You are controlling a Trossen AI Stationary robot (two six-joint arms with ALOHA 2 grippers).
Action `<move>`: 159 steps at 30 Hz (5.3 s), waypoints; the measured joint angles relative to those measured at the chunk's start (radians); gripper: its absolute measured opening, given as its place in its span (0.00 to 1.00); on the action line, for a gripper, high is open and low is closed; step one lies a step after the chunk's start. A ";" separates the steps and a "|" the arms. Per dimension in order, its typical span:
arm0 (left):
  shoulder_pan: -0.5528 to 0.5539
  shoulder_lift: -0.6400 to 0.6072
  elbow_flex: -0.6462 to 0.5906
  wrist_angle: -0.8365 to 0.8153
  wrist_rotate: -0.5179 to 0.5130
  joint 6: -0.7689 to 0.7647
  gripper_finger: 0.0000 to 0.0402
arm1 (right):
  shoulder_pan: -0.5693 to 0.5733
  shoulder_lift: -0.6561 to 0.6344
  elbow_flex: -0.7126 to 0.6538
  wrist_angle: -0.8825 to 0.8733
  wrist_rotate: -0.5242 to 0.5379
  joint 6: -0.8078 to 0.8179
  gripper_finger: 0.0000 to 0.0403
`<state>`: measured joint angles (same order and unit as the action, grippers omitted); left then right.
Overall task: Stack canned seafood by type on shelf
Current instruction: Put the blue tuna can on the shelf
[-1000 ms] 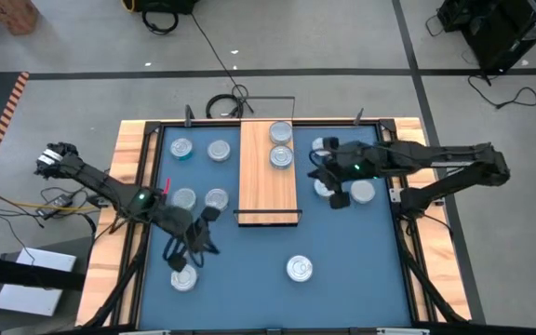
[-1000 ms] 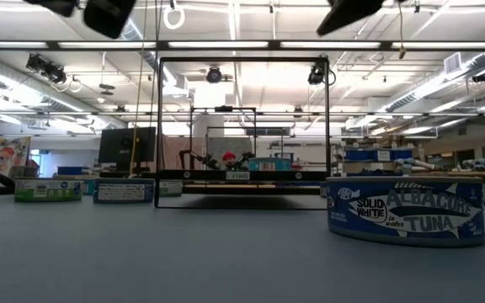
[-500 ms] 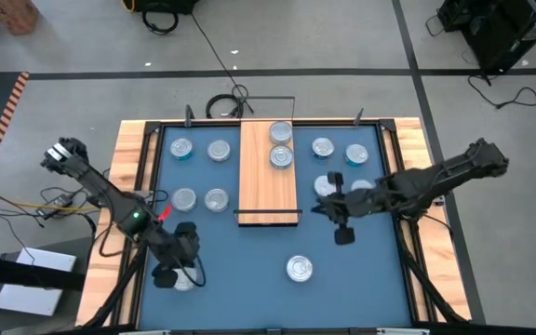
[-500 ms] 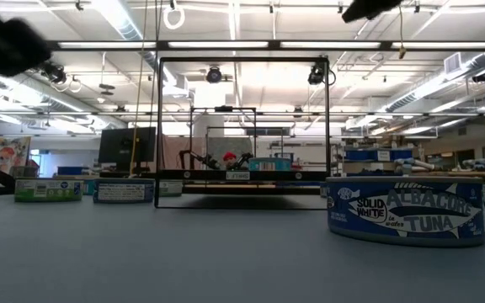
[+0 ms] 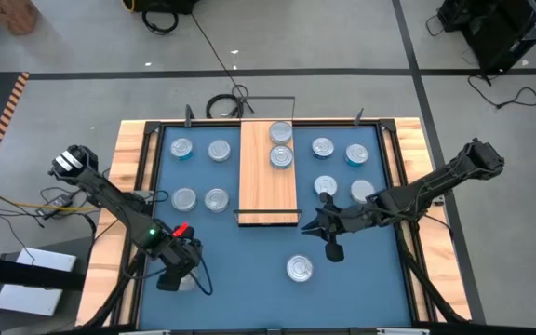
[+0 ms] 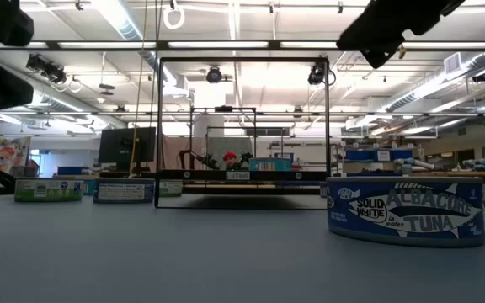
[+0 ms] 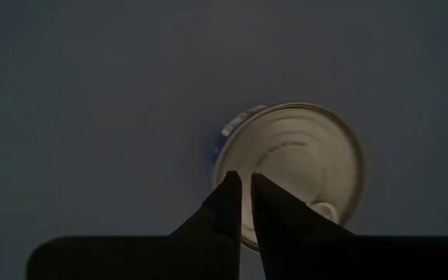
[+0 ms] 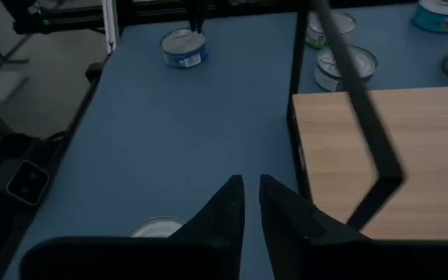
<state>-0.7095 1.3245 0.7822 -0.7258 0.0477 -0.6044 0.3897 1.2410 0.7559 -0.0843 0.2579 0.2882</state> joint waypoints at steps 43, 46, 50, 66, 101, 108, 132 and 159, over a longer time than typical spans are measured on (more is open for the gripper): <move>0.091 0.073 -0.031 0.002 0.057 0.084 0.20 | 0.043 0.001 0.001 0.012 0.091 -0.063 0.06; 0.098 0.072 -0.044 0.034 0.083 0.105 0.15 | 0.043 0.001 0.001 0.011 0.089 -0.064 0.05; 0.102 0.074 -0.046 0.087 0.104 0.132 0.05 | 0.043 0.001 0.001 0.009 0.089 -0.063 0.05; 0.134 0.079 0.098 0.064 0.070 0.213 0.00 | 0.043 0.001 0.001 0.007 0.089 -0.064 0.05; 0.016 0.242 0.110 0.127 -0.219 0.280 0.00 | 0.045 0.001 0.001 -0.022 0.091 -0.072 0.05; 0.118 0.246 0.107 0.193 -0.276 0.448 0.00 | 0.052 0.001 0.001 -0.023 0.090 -0.072 0.05; -0.019 0.246 0.253 0.020 -0.329 0.358 0.13 | 0.056 0.001 0.001 -0.024 0.092 -0.089 0.05; -0.098 0.344 0.253 -0.007 -0.448 0.339 0.31 | 0.056 0.001 0.001 -0.025 0.093 -0.090 0.05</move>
<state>-0.8070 1.6685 1.0355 -0.7328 -0.4005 -0.2650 0.4458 1.2419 0.7567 -0.1093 0.3504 0.1982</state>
